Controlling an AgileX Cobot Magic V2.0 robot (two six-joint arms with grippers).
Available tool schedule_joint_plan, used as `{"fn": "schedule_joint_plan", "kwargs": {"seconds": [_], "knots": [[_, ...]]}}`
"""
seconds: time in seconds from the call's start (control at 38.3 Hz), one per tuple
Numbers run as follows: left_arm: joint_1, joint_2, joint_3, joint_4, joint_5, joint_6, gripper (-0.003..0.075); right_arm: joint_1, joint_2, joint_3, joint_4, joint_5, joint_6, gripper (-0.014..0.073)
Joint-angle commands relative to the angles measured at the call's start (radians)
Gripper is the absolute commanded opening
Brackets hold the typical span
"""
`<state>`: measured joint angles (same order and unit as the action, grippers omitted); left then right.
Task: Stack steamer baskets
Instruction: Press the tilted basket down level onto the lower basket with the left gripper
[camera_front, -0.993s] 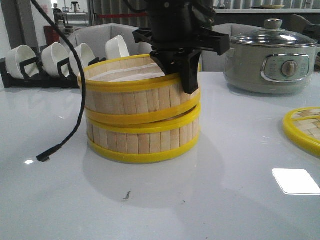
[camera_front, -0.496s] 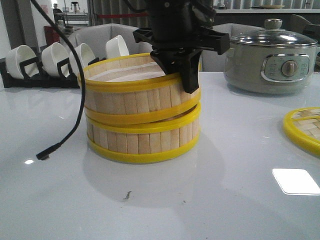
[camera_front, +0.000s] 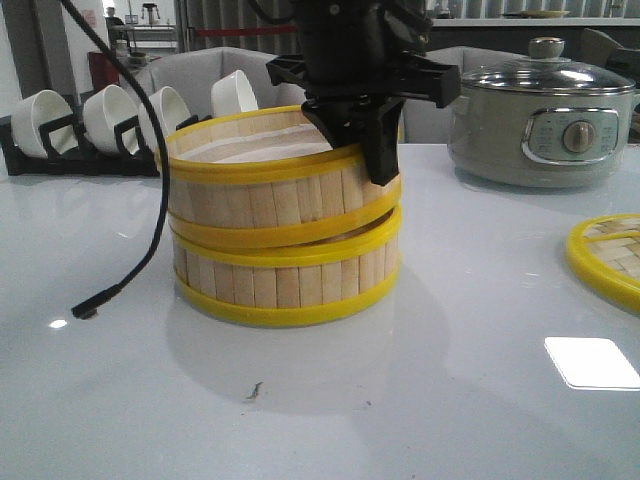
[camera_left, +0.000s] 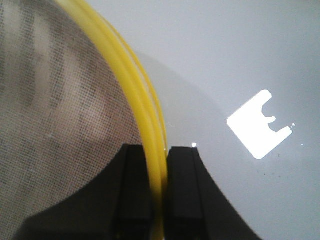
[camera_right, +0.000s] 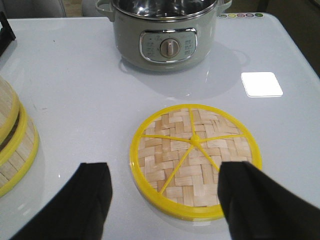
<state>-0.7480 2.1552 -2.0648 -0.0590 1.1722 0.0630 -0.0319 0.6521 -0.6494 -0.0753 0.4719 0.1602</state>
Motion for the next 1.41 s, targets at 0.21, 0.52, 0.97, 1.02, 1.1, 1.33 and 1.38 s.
{"fn": "schedule_joint_plan", "kwargs": {"seconds": [0.21, 0.52, 0.97, 1.02, 1.1, 1.33, 1.38], "knots": [[-0.005, -0.066, -0.038, -0.029, -0.06, -0.001, 0.0087, 0.001, 0.005, -0.039, -0.008, -0.072, -0.003, 0.0559], [-0.005, -0.065, -0.038, -0.036, -0.053, -0.001, 0.0087, 0.001, 0.005, -0.039, -0.008, -0.071, -0.003, 0.0559], [-0.005, -0.065, -0.038, -0.036, -0.057, -0.001, 0.0258, 0.001, 0.005, -0.039, -0.008, -0.071, -0.003, 0.0559], [-0.005, -0.065, -0.038, -0.036, -0.057, -0.001, 0.0288, 0.001, 0.005, -0.039, -0.008, -0.071, -0.003, 0.0559], [-0.005, -0.065, -0.038, -0.036, -0.057, -0.001, 0.0305, 0.001, 0.005, -0.039, -0.008, -0.071, -0.003, 0.0559], [-0.005, -0.065, -0.038, -0.036, -0.057, -0.001, 0.0306, 0.001, 0.005, -0.039, -0.008, -0.071, -0.003, 0.0559], [-0.005, -0.065, -0.038, -0.03, -0.059, -0.001, 0.0306, 0.001, 0.005, -0.039, -0.008, -0.071, -0.003, 0.0559]]}}
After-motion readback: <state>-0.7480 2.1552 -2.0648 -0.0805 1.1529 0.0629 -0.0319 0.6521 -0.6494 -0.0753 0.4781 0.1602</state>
